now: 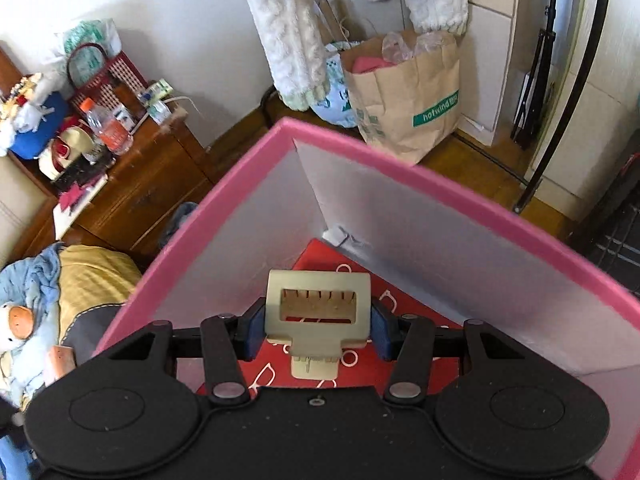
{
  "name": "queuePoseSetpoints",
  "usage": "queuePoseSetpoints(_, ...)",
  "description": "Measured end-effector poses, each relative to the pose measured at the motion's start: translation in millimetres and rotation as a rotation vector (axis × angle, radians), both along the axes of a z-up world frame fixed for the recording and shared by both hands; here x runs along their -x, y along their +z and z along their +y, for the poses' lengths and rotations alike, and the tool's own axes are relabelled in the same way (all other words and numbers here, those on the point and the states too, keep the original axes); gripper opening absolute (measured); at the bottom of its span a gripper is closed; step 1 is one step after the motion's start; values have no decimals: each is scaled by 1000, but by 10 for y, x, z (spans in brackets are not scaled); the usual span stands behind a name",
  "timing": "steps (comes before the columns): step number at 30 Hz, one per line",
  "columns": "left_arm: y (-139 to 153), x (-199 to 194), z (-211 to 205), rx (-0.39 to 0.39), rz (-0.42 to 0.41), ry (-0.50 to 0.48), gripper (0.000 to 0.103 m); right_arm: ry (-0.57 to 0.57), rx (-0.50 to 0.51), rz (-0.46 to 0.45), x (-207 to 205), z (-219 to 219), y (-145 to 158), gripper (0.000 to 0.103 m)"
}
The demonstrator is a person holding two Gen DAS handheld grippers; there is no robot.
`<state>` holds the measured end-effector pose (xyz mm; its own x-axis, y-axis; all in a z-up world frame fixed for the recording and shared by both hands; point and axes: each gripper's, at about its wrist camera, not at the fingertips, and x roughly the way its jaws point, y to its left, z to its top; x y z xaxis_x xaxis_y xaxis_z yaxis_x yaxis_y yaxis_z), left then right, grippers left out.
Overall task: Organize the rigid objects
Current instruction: 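Carry the cream clip into the pink box and open the right gripper, then grasp the yellow star hair clip with the right gripper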
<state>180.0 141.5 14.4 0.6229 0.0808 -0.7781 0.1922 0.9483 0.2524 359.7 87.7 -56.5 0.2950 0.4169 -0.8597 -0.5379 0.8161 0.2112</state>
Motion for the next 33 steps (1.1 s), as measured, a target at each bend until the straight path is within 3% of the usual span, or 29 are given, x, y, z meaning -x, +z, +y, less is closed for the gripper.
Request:
queuePoseSetpoints(4, 0, 8, -22, -7, -5, 6, 7, 13, 38, -39, 42, 60, -60, 59)
queuePoseSetpoints(8, -1, 17, -34, -8, -12, 18, 7, 19, -17, -59, 93, -39, 122, 78)
queuePoseSetpoints(17, -9, 33, -1, 12, 4, 27, 7, 61, -208, -102, 747, -862, 944, 78)
queuePoseSetpoints(21, -47, 21, 34, 35, 32, 32, 7, 79, -240, -137, 1138, -1303, 1100, 78)
queuePoseSetpoints(27, -71, 80, -3, 19, 29, 25, 7, 32, -249, -169, 1559, -1937, 977, 78)
queuePoseSetpoints(31, -71, 100, -26, 0, 20, 14, 8, 23, -227, -197, 1779, -2213, 650, 87)
queuePoseSetpoints(33, -77, 114, -43, -19, 13, 6, 8, 3, -195, -267, 1923, -2307, 441, 87)
